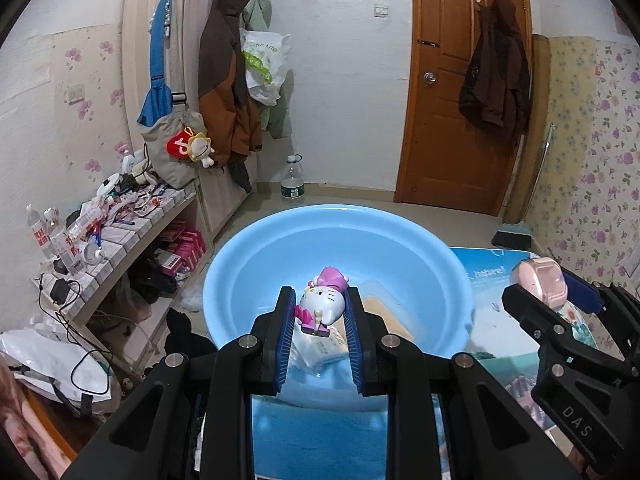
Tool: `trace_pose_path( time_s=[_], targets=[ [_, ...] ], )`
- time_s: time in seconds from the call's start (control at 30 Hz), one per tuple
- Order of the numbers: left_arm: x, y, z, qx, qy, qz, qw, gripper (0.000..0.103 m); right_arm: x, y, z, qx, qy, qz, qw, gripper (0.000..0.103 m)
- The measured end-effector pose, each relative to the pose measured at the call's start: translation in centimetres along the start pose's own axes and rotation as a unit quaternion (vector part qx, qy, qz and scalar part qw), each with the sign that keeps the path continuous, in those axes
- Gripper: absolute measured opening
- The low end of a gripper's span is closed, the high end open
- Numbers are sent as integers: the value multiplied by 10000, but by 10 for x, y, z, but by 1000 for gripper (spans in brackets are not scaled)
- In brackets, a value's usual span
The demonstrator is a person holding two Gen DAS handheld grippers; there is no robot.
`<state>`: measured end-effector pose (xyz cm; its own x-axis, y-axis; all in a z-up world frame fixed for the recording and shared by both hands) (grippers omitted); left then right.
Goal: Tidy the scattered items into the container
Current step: 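Carry the figurine and pink case over the blue basin with both grippers, then lower the figurine into the basin and open the left gripper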
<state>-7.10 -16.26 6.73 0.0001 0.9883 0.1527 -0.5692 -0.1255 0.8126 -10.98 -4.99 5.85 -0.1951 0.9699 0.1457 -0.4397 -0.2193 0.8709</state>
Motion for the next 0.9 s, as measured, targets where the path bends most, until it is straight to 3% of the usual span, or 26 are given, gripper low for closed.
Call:
trace_pose_path(
  time_s=[0.4, 0.9],
  targets=[
    [-27, -1, -24, -151, 90, 75, 9998, 23, -39, 13, -40, -121, 223, 134, 9996, 52],
    [-29, -14, -59, -508, 15, 156, 9986, 23, -51, 5, -76, -403, 273, 154, 9987, 52]
  ],
)
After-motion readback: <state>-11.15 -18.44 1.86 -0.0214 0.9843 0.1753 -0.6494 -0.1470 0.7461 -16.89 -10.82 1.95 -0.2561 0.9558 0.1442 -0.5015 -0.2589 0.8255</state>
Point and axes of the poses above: each gripper's, at about its wrist camera, not at the fingertips, and z roughly against the way its jaws point, x to its right, y to its top, the point moved 5 cm from there along -z, roughly the way its jaws point, and after that the axes turned 13 degrees about -y, right-handed, at the moved point
